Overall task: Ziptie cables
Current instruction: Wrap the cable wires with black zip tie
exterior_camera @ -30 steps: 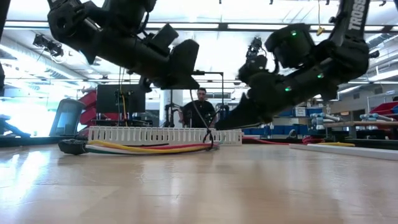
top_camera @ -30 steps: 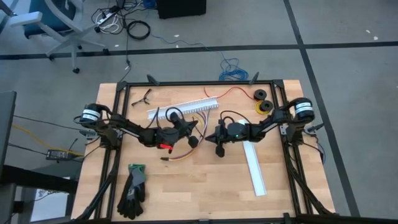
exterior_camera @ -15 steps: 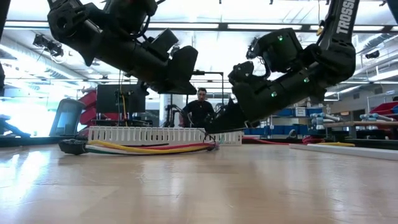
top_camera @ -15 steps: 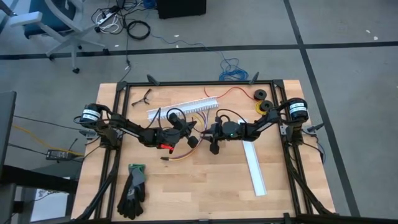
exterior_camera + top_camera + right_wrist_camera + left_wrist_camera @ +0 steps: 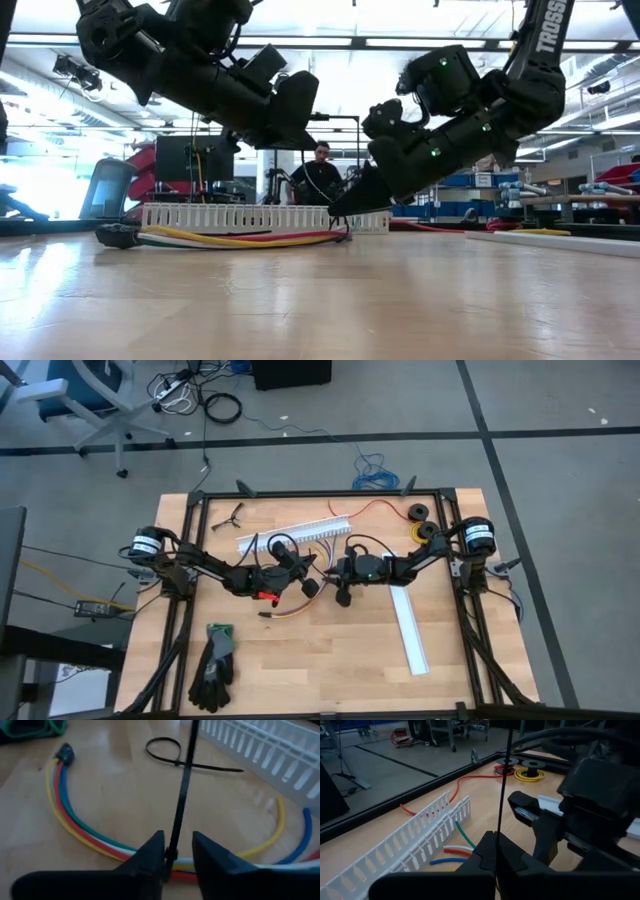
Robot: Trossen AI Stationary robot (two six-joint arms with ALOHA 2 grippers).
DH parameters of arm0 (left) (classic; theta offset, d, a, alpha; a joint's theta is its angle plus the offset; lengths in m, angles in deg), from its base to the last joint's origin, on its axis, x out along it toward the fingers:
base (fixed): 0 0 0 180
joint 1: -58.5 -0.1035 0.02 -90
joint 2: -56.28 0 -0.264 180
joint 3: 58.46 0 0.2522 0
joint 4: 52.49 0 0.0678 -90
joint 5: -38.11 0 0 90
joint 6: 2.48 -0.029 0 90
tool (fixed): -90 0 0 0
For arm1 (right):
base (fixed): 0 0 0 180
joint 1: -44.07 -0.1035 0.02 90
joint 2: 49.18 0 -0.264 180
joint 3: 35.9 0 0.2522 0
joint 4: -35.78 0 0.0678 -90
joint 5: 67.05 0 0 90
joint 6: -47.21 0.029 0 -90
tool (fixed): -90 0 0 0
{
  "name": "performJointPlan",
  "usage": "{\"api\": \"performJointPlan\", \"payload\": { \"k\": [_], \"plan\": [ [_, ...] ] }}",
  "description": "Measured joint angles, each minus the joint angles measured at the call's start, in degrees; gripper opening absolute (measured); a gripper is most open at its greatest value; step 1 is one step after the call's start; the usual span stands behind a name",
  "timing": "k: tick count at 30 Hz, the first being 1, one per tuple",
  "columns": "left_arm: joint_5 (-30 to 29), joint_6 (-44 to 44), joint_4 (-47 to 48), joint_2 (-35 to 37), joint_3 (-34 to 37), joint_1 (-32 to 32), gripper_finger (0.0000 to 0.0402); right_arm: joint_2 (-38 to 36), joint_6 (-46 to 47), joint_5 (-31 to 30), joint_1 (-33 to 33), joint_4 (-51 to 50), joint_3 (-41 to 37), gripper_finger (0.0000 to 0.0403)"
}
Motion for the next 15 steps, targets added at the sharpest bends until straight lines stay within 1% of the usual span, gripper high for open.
{"api": "performJointPlan", "payload": {
  "k": [4, 5, 9, 15],
  "plan": [
    [-0.12, 0.00, -0.02, 0.00, 0.00, -0.06, 0.0000, 0.00, -0.41, -0.02, 0.14, -0.06, 0.00, 0.0023],
    [-0.49, 0.00, -0.02, 0.00, 0.00, -0.06, 0.0000, 0.00, -0.52, 0.00, 0.13, 0.11, 0.00, 0.0014],
    [-2.36, -1.36, -0.02, 0.00, 0.00, -0.06, 0.0000, -0.04, -0.87, -0.01, -0.02, -0.29, 0.01, 0.0013],
    [-7.76, -2.74, 0.31, 1.01, 0.00, 0.02, 0.0000, -0.13, -0.85, 0.04, -0.81, -2.74, 0.11, 0.0006]
  ]
}}
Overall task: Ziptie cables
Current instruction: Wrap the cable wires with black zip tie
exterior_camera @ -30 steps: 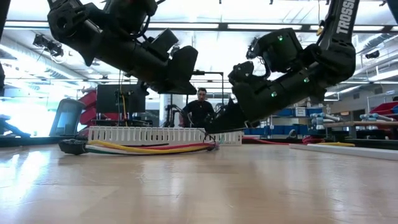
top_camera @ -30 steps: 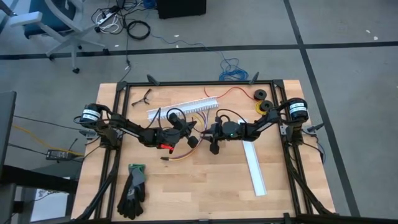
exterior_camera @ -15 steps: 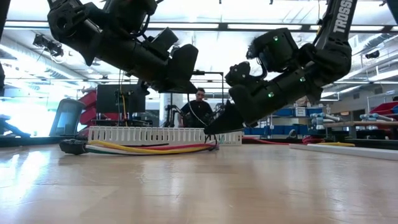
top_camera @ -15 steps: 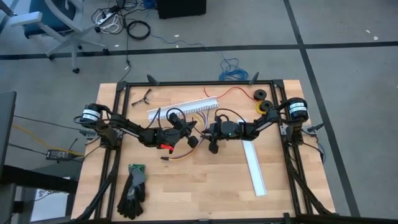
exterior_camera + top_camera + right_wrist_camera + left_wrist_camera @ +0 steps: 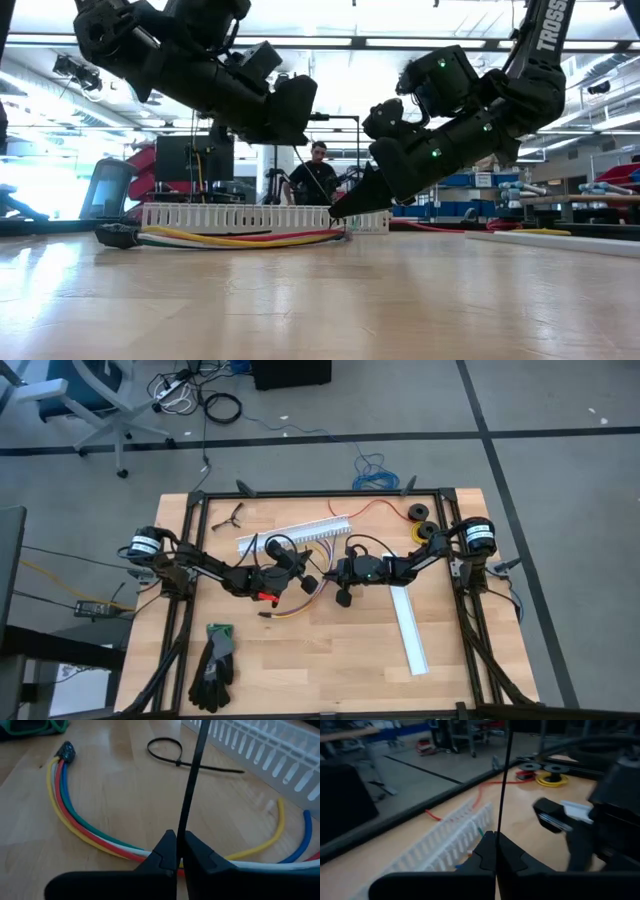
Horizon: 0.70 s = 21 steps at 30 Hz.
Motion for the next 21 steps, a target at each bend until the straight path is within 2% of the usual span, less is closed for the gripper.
{"api": "performJointPlan", "payload": {
  "k": [8, 13, 21],
  "plan": [
    [-5.62, -0.25, 1.92, 2.31, 0.02, 0.08, 0.0000, -0.01, 0.44, 0.00, -0.41, -2.10, 0.07, 0.0004],
    [-5.86, -0.25, 2.05, 2.31, 0.02, 0.10, 0.0000, -0.02, 1.11, 0.01, -0.40, -3.36, 0.07, 0.0004],
    [-0.74, 2.42, 3.29, 2.51, 0.02, 0.01, 0.0022, 0.22, 0.44, 0.37, -0.36, -0.34, -0.28, 0.0053]
  ]
}}
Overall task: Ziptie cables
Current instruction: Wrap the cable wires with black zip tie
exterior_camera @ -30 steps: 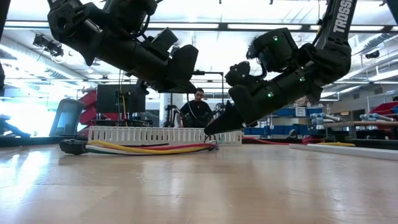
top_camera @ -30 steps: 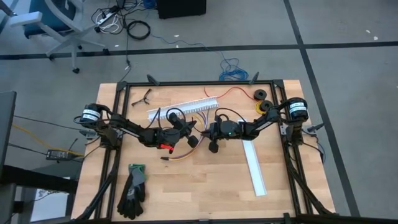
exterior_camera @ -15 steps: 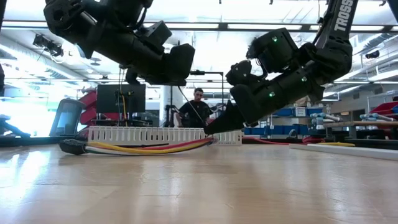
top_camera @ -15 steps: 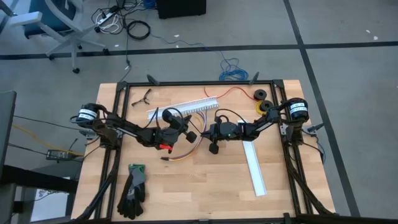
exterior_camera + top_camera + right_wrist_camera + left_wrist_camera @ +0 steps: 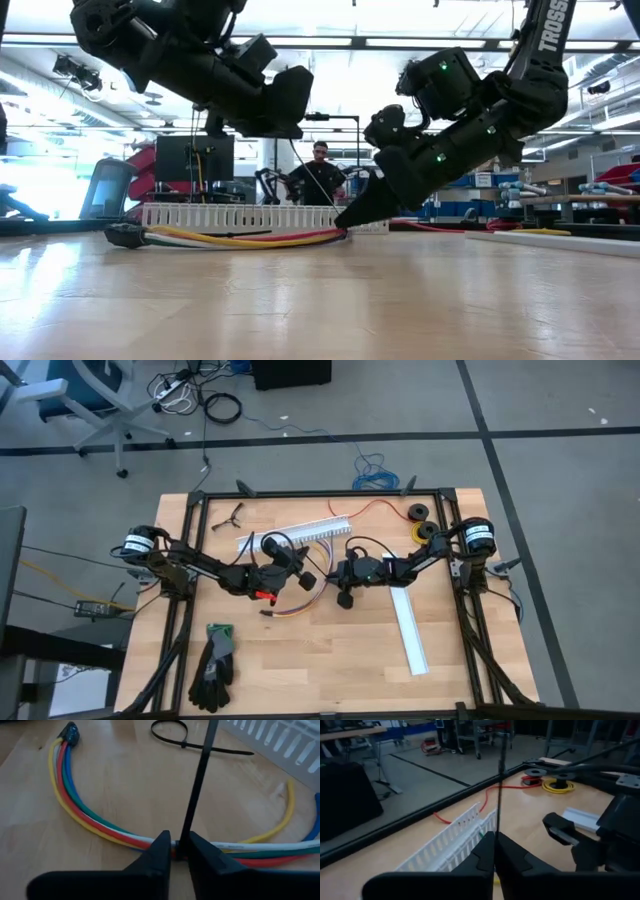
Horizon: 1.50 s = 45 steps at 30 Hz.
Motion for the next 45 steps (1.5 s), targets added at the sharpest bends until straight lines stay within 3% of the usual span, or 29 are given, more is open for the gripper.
{"api": "performJointPlan", "payload": {
  "k": [10, 17, 22, 28, 35, 41, 45],
  "plan": [
    [7.21, 2.19, 3.23, -0.04, -0.02, -0.01, 0.0100, -2.29, -3.95, -0.55, 0.10, 0.76, 0.00, 0.0133],
    [13.54, 6.57, 8.56, -0.10, -0.02, -0.01, 0.0151, -11.34, -7.33, -6.52, 0.70, -7.82, 0.04, 0.0145],
    [15.36, 6.36, 13.15, -0.09, -0.02, 0.29, 0.0157, -20.11, -6.68, -11.80, 0.69, -24.82, 0.07, 0.0142],
    [15.71, 6.42, 23.46, -0.09, -0.03, 0.29, 0.0157, -27.67, -0.96, -12.54, -0.72, -39.09, 0.09, 0.0142],
    [15.69, 6.54, 32.10, -0.09, -0.04, -0.10, 0.0157, -28.39, 1.35, -12.54, -4.50, -40.88, 0.09, 0.0139],
    [15.35, 12.13, 35.69, -0.09, -0.04, -2.87, 0.0157, -28.24, 2.99, -12.76, -6.57, -40.72, -0.29, 0.0137],
    [19.04, 13.61, 36.57, -0.31, -0.04, -5.91, 0.0157, -28.24, 3.23, -12.78, -7.06, -40.41, -0.88, 0.0137]
  ]
}}
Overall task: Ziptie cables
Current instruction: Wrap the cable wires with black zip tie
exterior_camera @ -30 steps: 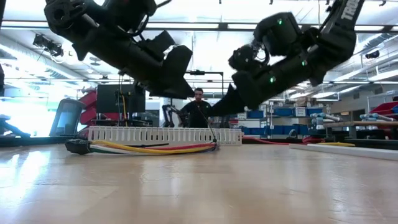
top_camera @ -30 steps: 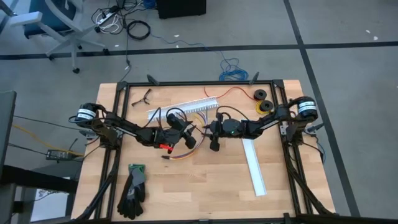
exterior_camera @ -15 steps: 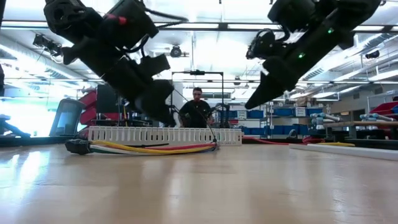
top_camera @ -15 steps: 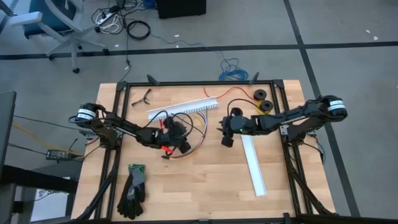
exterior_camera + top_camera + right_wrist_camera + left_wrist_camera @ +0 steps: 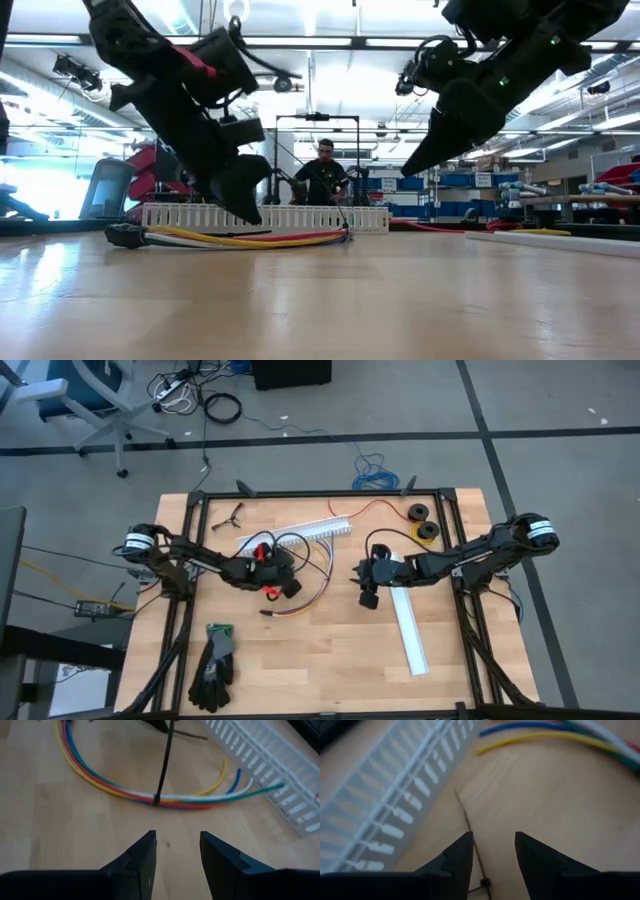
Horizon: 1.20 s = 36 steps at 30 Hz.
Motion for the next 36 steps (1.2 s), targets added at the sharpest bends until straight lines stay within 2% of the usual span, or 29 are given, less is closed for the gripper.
{"api": "performJointPlan", "payload": {
  "k": [4, 6, 8, 10, 11, 13, 19, 23, 29, 36],
  "plan": [
    [7.39, 4.24, 1.79, -1.87, -0.21, -4.07, 0.0155, 0.00, 0.44, 0.02, -0.09, 1.12, -1.12, 0.0137],
    [11.25, 4.77, 1.25, -2.98, -0.33, -5.64, 0.0141, -0.02, 1.02, 0.03, -0.09, 2.11, -2.07, 0.0137],
    [13.18, 4.85, 1.13, -3.43, -0.39, -6.23, 0.0103, 0.00, 1.42, 0.18, -0.15, 3.17, -2.79, 0.0137],
    [13.72, 4.68, 0.60, -3.50, -0.39, -6.17, 0.0040, 0.00, 2.10, 0.34, -0.20, 3.77, -2.97, 0.0136],
    [14.02, 4.24, 0.53, -3.24, -0.37, -6.15, 0.0021, 0.00, 2.28, 0.40, -0.22, 3.85, -3.07, 0.0136],
    [13.92, 3.37, 0.55, -3.04, -0.31, -6.10, 0.0009, 0.00, 2.39, 0.48, -0.22, 3.61, -3.21, 0.0135],
    [9.87, 3.43, 1.22, 0.27, 0.31, -3.06, 0.0003, 0.00, 2.55, 2.83, -0.93, 5.31, -3.21, 0.0135],
    [6.09, 3.49, -0.43, 6.49, 0.07, 0.37, 0.0002, 0.00, 1.57, 4.68, -2.16, 7.85, -3.21, 0.0135],
    [-0.99, 6.75, -0.37, 13.54, 0.10, 7.79, 0.0001, 0.00, -2.65, 12.62, -3.19, 14.19, -3.21, 0.0135],
    [-8.99, 14.65, -1.36, 14.42, 0.11, 17.85, 0.0001, 0.00, -5.37, 18.80, -3.21, 19.63, -3.19, 0.0134]
  ]
}}
